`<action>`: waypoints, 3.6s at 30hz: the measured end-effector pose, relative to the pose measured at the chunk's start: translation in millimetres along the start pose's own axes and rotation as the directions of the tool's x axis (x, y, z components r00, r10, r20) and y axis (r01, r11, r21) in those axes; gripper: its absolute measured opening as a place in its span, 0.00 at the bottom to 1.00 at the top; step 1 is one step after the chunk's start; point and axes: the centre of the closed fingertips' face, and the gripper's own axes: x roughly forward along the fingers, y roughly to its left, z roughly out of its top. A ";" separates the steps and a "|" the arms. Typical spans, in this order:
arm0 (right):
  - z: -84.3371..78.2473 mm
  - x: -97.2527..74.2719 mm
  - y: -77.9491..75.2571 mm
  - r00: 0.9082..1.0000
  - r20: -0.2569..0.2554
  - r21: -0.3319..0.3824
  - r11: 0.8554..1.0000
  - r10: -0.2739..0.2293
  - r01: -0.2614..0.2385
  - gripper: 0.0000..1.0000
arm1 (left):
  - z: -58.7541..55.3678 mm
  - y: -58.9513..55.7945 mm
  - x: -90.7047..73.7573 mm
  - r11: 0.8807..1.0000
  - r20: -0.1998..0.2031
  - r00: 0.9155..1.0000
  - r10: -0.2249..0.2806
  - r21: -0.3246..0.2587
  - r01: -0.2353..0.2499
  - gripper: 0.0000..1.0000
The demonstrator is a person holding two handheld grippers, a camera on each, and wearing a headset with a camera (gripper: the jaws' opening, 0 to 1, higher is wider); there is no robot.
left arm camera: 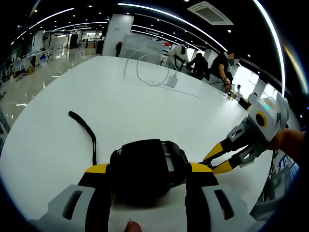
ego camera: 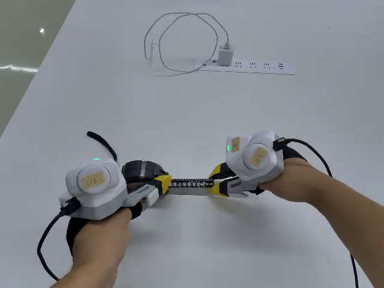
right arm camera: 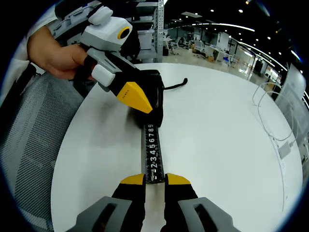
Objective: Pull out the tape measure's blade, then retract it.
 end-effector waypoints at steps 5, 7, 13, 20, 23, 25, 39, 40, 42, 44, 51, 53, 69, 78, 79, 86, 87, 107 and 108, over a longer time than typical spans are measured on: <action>6.4 5.4 0.5 1.000 0.009 -0.001 1.000 0.007 -0.007 0.10 | 0.3 -0.4 -0.5 1.000 0.000 1.000 -0.001 -0.002 0.001 0.58; 9.2 7.4 0.9 1.000 0.013 0.001 1.000 0.008 -0.008 0.10 | 0.5 -0.6 -0.6 1.000 0.001 1.000 -0.001 -0.003 0.001 0.58; 14.7 12.2 1.3 1.000 0.023 0.007 1.000 0.014 -0.014 0.10 | 0.6 -0.6 -0.5 1.000 0.002 1.000 -0.001 -0.002 0.001 0.58; 24.8 20.8 2.4 0.999 0.041 0.014 1.000 0.022 -0.023 0.10 | 1.0 -0.8 -1.0 1.000 0.001 1.000 -0.001 -0.003 0.001 0.58; 29.8 25.0 3.9 0.998 0.049 0.017 0.999 0.026 -0.027 0.10 | 1.0 -0.8 -0.7 1.000 0.000 1.000 0.000 -0.001 0.000 0.58; 31.9 27.1 4.2 0.998 0.051 0.013 1.000 0.027 -0.028 0.10 | 1.0 -0.7 -0.5 1.000 0.000 1.000 -0.001 -0.002 0.001 0.58; 43.6 38.1 5.0 0.997 0.069 0.023 0.999 0.033 -0.034 0.10 | 0.8 0.7 0.9 1.000 0.000 1.000 0.001 0.000 -0.001 0.58; 44.5 38.9 5.3 0.997 0.071 0.024 0.999 0.033 -0.035 0.10 | 0.7 0.8 1.0 1.000 0.000 1.000 0.001 0.001 -0.001 0.58; 46.7 40.2 5.6 0.997 0.077 0.023 0.999 0.032 -0.034 0.10 | 0.8 0.7 0.9 1.000 0.000 1.000 0.001 0.002 -0.001 0.58; 48.4 41.8 5.5 0.996 0.080 0.024 0.999 0.032 -0.034 0.10 | 0.6 0.6 0.9 1.000 -0.001 1.000 0.001 0.002 -0.001 0.58; 53.6 46.0 6.5 0.995 0.093 0.025 0.999 0.031 -0.033 0.10 | 0.1 0.1 0.8 1.000 -0.001 1.000 0.000 0.003 0.000 0.58; 54.2 46.3 6.5 0.995 0.097 0.030 0.999 0.030 -0.033 0.10 | 0.2 0.0 0.7 1.000 0.000 1.000 -0.001 0.002 0.001 0.58; 55.9 48.6 6.9 0.994 0.109 0.020 1.000 0.021 -0.024 0.11 | -0.2 -0.8 0.6 1.000 0.007 1.000 0.002 0.007 -0.002 0.59; 55.7 48.3 6.6 0.992 0.123 0.035 0.999 0.006 -0.011 0.12 | 0.9 -0.5 0.8 1.000 -0.004 1.000 -0.014 -0.003 0.014 0.60; 55.8 47.9 6.1 0.992 0.126 0.040 0.999 0.003 -0.008 0.12 | 1.1 -0.5 0.6 1.000 -0.005 1.000 -0.017 -0.008 0.017 0.60; 54.8 43.9 3.7 0.992 0.123 0.054 0.999 -0.008 0.001 0.14 | 1.6 -1.6 -0.1 1.000 0.002 1.000 -0.015 -0.012 0.015 0.60; 54.5 43.3 3.7 0.992 0.124 0.054 0.999 -0.008 0.002 0.14 | 1.6 -1.9 -0.2 1.000 0.000 1.000 -0.015 -0.012 0.015 0.60; 55.2 35.4 0.9 0.987 0.151 0.139 0.990 -0.052 0.031 0.31 | 9.1 -8.7 -2.7 0.999 0.022 0.999 -0.039 0.032 0.038 0.67; 55.2 35.2 0.4 0.987 0.152 0.142 0.989 -0.056 0.034 0.32 | 9.3 -9.1 -2.8 0.999 0.024 0.999 -0.040 0.035 0.039 0.68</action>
